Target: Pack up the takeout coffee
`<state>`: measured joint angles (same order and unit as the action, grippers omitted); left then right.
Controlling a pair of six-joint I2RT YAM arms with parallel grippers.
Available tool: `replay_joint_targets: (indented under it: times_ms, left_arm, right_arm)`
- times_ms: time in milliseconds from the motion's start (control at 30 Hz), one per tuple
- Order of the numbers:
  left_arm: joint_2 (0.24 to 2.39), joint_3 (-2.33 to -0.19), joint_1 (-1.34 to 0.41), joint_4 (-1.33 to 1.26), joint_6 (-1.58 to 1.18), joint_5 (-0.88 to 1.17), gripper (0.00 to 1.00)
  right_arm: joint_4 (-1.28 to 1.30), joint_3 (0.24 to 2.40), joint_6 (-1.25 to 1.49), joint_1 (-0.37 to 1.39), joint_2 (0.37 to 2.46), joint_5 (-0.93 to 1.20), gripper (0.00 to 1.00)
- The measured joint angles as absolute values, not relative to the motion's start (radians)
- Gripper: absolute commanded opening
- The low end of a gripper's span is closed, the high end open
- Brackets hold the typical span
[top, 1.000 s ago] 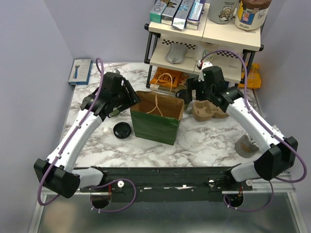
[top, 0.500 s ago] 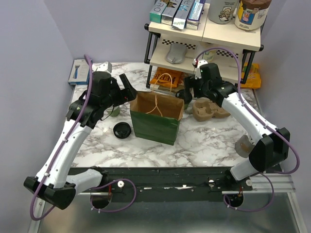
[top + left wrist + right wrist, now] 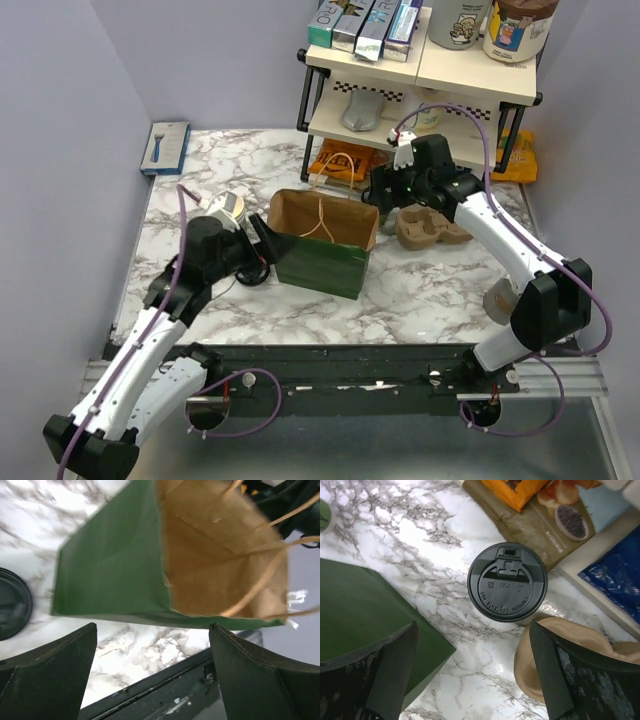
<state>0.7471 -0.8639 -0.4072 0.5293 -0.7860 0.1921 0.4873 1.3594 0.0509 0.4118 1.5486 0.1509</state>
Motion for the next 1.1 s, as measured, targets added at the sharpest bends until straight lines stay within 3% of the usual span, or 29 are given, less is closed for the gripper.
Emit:
replay_joint_targets:
  times_ms: [133,233,400,800,900,1100]
  left_arm:
    - [0.755,-0.630,-0.418,0.359,-0.902,0.266,0.99]
    - [0.795,-0.603,-0.429,0.286,-0.953,0.266,0.99]
    - [0.833,-0.625,-0.434,0.202,-0.984,0.226,0.99]
    - [0.970,-0.836,-0.425,0.304,-0.907,-0.014,0.99]
    - [0.968,-0.875,-0.419,0.369,-0.894,-0.072,0.99]
    - [0.899,-0.994,-0.418,0.498,-0.844,-0.184,0.99]
  right_arm:
    - [0.477,1.301,0.062,0.412,1.541,0.231,0.99]
    - [0.473,1.253,0.074,0.412,1.530,0.296,0.99]
    - [0.470,1.187,0.104,0.412,1.474,0.375,0.99]
    - [0.468,1.103,0.168,0.484,1.349,0.437,1.00]
    - [0.476,1.103,0.184,0.495,1.342,0.370,1.00]
    - [0.603,1.168,0.250,0.495,1.325,-0.009,1.00]
